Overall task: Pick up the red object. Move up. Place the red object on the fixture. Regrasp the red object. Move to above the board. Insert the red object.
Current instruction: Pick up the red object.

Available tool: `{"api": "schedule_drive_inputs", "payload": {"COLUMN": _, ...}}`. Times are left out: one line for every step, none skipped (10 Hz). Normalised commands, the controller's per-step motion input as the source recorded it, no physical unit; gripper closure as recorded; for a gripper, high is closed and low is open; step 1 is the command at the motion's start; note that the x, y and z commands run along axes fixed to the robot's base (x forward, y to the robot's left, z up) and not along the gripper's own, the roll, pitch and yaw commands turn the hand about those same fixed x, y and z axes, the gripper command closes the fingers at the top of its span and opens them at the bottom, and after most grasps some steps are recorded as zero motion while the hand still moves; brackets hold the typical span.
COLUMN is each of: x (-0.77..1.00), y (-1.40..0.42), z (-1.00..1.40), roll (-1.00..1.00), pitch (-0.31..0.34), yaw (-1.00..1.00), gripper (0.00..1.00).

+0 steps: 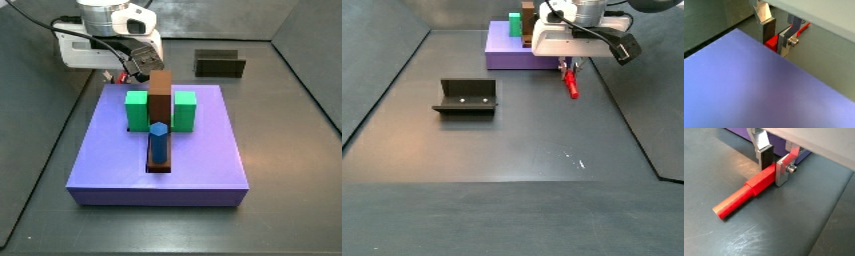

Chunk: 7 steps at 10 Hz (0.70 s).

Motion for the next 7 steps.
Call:
{"api": "schedule_drive_inputs", "payload": {"x": 0.00, "y": 0.00, "z": 0.00, "roll": 0.00, "pitch": 0.000, "yaw": 0.00, "gripper": 1.00}}
{"api": "schedule_drive_inputs", "payload": {"x": 0.00, "y": 0.00, "z": 0.00, "roll": 0.00, "pitch": 0.000, "yaw": 0.00, "gripper": 1.00}}
{"api": "schedule_drive_inputs", "payload": {"x": 0.00, "y": 0.00, "z": 0.00, "roll": 0.00, "pitch": 0.000, "yaw": 0.00, "gripper": 1.00}}
{"api": "schedule_drive_inputs", "payload": {"x": 0.00, "y": 0.00, "z": 0.00, "roll": 0.00, "pitch": 0.000, "yaw": 0.00, "gripper": 1.00}}
{"api": "schedule_drive_inputs", "payload": {"x": 0.00, "y": 0.00, "z": 0.00, "roll": 0.00, "pitch": 0.000, "yaw": 0.00, "gripper": 1.00}}
{"api": "schedule_drive_inputs", "payload": {"x": 0.00, "y": 0.00, "z": 0.00, "roll": 0.00, "pitch": 0.000, "yaw": 0.00, "gripper": 1.00}}
{"api": "schedule_drive_inputs", "payload": {"x": 0.00, "y": 0.00, "z": 0.00, "roll": 0.00, "pitch": 0.000, "yaw": 0.00, "gripper": 1.00}}
